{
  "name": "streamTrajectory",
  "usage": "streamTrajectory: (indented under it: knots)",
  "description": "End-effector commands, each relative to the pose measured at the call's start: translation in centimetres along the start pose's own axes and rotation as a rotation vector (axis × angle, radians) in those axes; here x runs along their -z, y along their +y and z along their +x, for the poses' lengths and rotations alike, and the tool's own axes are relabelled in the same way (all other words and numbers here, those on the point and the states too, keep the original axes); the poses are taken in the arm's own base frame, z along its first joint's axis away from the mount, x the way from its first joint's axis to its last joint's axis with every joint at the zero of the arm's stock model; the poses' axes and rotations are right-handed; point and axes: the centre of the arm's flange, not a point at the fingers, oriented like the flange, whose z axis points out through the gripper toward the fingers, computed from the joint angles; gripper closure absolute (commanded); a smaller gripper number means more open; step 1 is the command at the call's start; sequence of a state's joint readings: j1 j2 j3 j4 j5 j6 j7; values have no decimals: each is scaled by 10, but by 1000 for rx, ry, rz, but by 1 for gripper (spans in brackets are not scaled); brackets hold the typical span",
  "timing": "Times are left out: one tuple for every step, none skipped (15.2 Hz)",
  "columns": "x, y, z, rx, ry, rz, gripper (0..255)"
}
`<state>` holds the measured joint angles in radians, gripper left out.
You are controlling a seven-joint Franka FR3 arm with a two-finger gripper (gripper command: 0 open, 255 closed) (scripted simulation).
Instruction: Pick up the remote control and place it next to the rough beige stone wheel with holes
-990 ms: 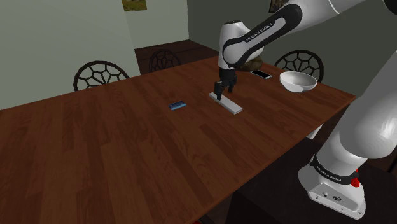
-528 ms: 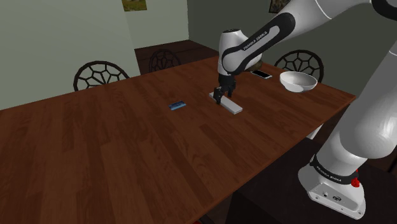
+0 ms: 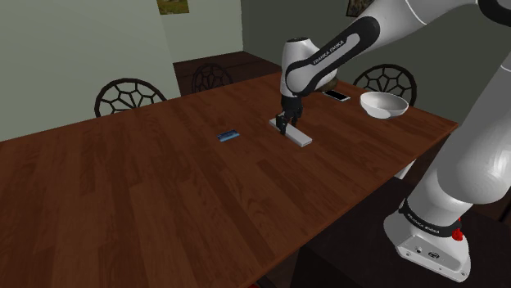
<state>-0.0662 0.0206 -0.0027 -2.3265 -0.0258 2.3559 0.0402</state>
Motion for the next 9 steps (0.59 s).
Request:
streamTrajectory:
  knots:
    - [0, 0, 0, 0, -1, 0, 255]
    - [0, 0, 0, 0, -1, 0, 255]
    - [0, 0, 0, 0, -1, 0, 255]
    - [0, 0, 0, 0, -1, 0, 255]
    - [0, 0, 0, 0, -1, 0, 255]
    - [0, 0, 0, 0, -1, 0, 255]
    - [0, 0, 0, 0, 0, 0, 255]
    - [5, 0, 0, 0, 0, 0, 255]
    - [10, 0, 0, 0, 0, 0, 255]
